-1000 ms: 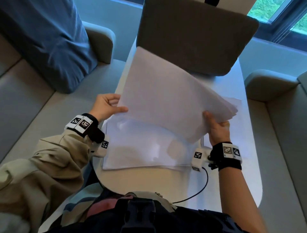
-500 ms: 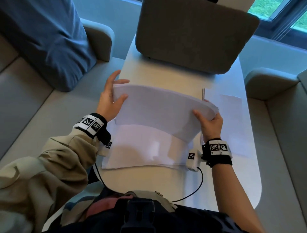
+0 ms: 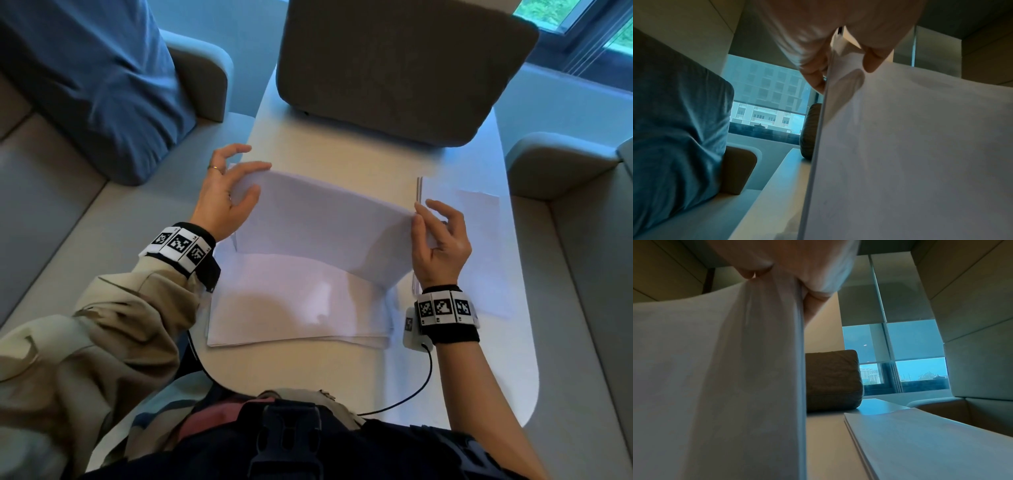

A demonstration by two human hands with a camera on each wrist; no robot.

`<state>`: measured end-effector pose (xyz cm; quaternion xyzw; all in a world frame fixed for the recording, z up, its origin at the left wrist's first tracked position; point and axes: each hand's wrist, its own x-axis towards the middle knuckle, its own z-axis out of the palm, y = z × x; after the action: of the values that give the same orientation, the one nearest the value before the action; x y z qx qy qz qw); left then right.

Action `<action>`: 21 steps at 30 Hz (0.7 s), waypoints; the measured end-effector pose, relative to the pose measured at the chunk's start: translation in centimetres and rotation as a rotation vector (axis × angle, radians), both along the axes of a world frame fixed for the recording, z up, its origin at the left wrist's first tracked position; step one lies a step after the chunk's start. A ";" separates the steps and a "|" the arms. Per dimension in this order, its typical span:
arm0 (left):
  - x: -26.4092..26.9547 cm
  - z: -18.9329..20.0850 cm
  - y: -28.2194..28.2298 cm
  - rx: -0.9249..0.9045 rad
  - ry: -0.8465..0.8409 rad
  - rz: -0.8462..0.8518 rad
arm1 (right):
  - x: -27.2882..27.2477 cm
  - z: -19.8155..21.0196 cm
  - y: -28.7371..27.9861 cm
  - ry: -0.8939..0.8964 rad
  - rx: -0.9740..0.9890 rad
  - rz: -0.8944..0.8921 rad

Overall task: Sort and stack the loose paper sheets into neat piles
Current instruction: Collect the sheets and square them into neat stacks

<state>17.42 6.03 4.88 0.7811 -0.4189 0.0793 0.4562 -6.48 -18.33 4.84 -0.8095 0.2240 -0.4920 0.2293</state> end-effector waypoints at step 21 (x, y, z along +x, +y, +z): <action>-1.1 -0.1 -0.7 -0.187 0.723 0.090 | -0.8 1.6 -2.0 0.109 0.496 0.155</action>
<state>16.28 5.32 4.76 0.7311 -0.1871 -0.1437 0.6402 -7.25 -20.34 6.40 -0.7686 0.2868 -0.3588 0.4453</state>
